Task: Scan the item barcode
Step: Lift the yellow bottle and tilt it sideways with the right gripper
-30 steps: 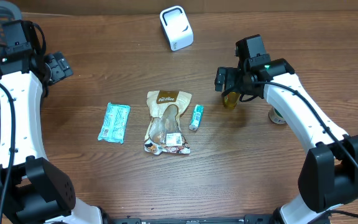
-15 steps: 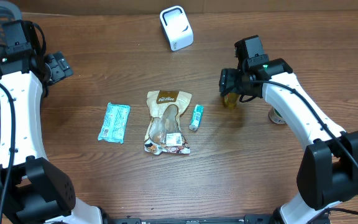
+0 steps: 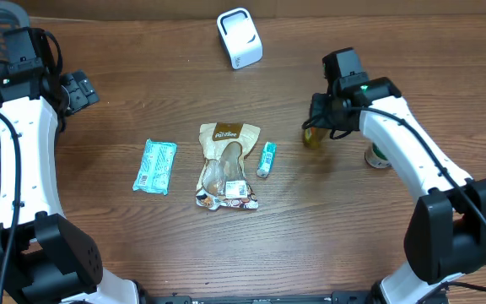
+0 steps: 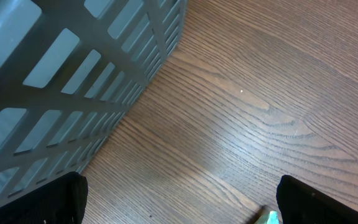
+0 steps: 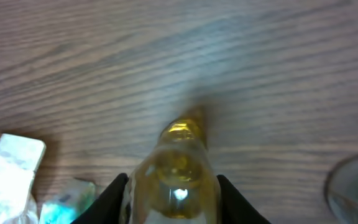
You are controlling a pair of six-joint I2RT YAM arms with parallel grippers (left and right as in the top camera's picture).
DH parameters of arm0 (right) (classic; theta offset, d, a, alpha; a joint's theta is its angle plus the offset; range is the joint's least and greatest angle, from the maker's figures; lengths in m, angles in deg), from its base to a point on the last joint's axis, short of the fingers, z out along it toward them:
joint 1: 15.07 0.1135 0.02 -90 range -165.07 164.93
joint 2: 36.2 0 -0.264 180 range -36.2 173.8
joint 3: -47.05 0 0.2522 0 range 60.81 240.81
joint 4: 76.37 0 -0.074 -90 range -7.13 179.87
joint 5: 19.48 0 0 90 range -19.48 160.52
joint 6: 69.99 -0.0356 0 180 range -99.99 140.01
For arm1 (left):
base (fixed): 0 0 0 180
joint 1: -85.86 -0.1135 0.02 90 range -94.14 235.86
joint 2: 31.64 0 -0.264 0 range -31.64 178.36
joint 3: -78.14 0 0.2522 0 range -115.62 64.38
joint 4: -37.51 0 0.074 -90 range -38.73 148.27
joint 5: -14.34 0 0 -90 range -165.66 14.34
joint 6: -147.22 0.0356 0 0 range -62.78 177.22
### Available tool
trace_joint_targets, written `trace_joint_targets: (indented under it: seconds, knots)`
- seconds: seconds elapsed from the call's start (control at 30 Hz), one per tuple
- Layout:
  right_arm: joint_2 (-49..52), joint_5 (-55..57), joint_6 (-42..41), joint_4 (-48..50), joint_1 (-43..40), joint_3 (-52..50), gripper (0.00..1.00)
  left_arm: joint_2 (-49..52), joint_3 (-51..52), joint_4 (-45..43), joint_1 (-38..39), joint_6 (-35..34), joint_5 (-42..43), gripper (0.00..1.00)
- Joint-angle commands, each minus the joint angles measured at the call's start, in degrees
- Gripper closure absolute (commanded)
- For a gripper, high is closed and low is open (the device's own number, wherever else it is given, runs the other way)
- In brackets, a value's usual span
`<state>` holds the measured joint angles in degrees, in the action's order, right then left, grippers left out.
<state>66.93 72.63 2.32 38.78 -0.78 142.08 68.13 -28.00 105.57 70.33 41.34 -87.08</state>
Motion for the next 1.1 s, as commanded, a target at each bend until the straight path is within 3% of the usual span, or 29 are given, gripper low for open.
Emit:
trace_joint_targets:
  seconds: [0.0, 0.23, 0.43, 0.6, 0.73, 1.07]
  knots:
    - [-1.44, -1.57, 0.17, -1.84, -2.05, 3.96, 0.69, -0.52, -1.01, -0.13, -0.55, 0.66, -0.76, 0.00]
    - [-7.58, -15.69, 0.28, -4.52, -6.99, 5.33, 0.69, -0.52, -1.01, -0.13, -0.55, 0.68, -0.76, 0.00]
    - [-12.35, -46.77, 10.86, -8.46, -14.38, 5.33, 0.69, -0.52, -1.01, -0.13, -0.55, 0.68, -0.74, 0.00]
    - [-12.48, -62.01, 16.79, -13.35, -19.26, 5.31, 0.74, -0.52, -1.01, -0.13, -0.55, 0.68, -0.76, 0.01]
    - [-12.48, -68.94, 21.29, -17.42, -20.72, 5.31, 0.77, -0.52, -1.01, -0.13, -0.55, 0.66, -0.76, 0.00]
    - [-12.48, -69.96, 22.64, -23.74, -20.74, 5.31, 0.86, -0.52, -1.01, -0.13, -0.55, 0.68, -0.74, 0.00]
